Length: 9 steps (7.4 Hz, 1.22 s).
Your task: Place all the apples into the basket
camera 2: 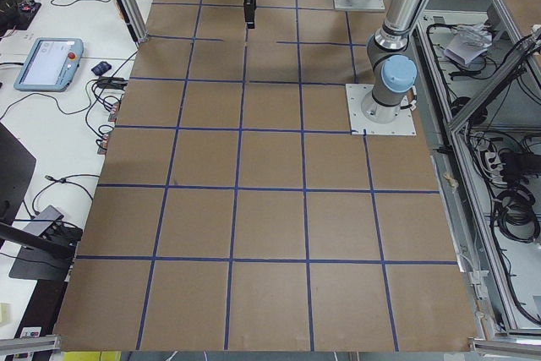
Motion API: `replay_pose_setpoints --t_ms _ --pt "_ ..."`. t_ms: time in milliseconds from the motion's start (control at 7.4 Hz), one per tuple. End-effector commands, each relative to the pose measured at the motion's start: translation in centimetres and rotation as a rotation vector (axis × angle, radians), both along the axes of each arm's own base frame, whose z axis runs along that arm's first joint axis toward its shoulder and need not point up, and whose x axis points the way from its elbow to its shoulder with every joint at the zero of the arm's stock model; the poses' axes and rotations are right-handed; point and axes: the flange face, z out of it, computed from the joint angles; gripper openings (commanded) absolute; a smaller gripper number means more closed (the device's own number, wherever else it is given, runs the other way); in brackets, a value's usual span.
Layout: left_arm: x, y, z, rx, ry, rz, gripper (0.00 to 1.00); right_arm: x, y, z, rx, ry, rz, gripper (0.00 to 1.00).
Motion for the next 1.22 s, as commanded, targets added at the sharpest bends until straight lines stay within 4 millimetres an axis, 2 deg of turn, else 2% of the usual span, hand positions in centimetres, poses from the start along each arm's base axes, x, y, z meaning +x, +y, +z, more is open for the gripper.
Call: replay_pose_setpoints --t_ms 0,135,405,676,811,946,1081 --pt "0.0 0.1 0.0 -0.001 0.001 0.0 1.0 2.1 0.4 2.4 0.013 -0.016 0.023 1.0" --pt "0.0 0.3 0.0 -0.001 0.001 0.0 1.0 7.2 1.1 4.6 0.067 -0.066 0.071 1.0" --pt "-0.1 0.4 -0.1 0.001 0.003 0.001 1.0 19.5 1.6 8.2 0.068 -0.062 0.115 1.0" --pt "-0.1 0.4 -0.2 0.002 0.005 -0.002 1.0 33.1 6.0 13.4 0.04 -0.064 0.09 1.0" --pt "-0.2 0.4 -0.2 0.002 0.004 0.0 1.0 37.7 8.2 16.0 -0.008 -0.067 0.043 1.0" --pt "-0.2 0.4 -0.2 0.002 0.004 0.0 1.0 38.7 9.8 18.6 -0.053 -0.071 0.02 1.0" --pt "-0.2 0.4 -0.1 0.001 0.004 0.0 1.0 38.7 12.0 21.3 -0.105 -0.074 0.024 1.0"
